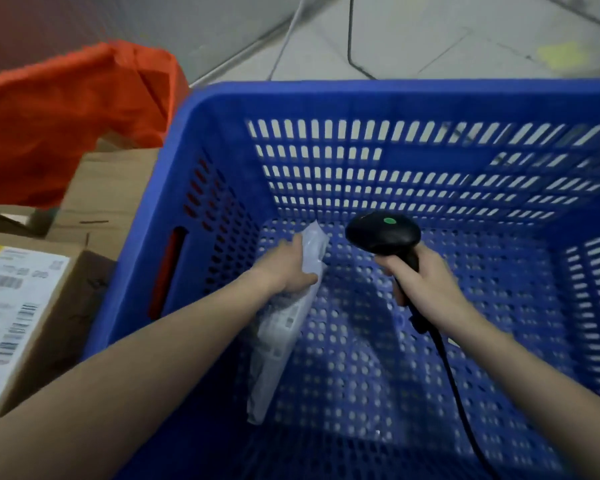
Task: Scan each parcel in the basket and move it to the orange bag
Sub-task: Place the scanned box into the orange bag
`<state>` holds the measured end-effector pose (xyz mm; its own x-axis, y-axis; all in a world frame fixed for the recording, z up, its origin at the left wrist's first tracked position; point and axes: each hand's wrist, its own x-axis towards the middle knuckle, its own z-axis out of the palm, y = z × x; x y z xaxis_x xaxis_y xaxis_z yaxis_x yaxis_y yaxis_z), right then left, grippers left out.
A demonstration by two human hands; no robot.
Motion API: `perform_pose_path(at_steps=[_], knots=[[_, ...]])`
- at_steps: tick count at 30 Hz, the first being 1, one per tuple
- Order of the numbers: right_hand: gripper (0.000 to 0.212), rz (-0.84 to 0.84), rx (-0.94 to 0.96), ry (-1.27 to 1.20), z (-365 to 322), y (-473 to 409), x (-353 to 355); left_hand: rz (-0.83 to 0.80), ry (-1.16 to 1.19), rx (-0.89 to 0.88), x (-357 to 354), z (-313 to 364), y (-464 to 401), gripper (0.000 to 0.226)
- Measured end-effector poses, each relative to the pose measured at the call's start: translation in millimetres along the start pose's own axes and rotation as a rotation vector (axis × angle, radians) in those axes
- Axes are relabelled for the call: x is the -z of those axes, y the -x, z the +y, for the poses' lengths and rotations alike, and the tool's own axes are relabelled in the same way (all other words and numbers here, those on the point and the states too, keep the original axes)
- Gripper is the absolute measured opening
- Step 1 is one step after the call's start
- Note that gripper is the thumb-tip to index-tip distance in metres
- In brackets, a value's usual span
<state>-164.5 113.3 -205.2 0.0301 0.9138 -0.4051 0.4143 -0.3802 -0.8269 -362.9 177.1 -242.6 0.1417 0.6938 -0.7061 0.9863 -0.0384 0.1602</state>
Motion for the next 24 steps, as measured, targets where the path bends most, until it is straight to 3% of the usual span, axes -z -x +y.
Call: perform_pose_path(at_steps=[6,8,11,14,17,24], knots=[[0.021,-0.048,-0.066,0.042,39,-20,-6,-0.064,0.052,0.177,-49,-12,-31,0.101],[0.022,-0.047,-0.081,0.047,45,-22,-8,0.031,0.055,0.177,-57,-16,-32,0.102],[0.019,-0.030,-0.079,0.048,48,-21,-7,0.199,0.162,0.159,-58,-14,-32,0.089],[0.017,-0.036,-0.074,0.030,39,-16,0,0.172,0.329,0.205,-38,-3,-27,0.072],[0.016,-0.022,-0.050,0.007,15,-5,14,0.163,0.497,0.142,-8,9,-14,0.040],[0.015,0.083,0.088,-0.052,-65,47,49,0.027,0.836,-0.062,66,35,67,0.038]])
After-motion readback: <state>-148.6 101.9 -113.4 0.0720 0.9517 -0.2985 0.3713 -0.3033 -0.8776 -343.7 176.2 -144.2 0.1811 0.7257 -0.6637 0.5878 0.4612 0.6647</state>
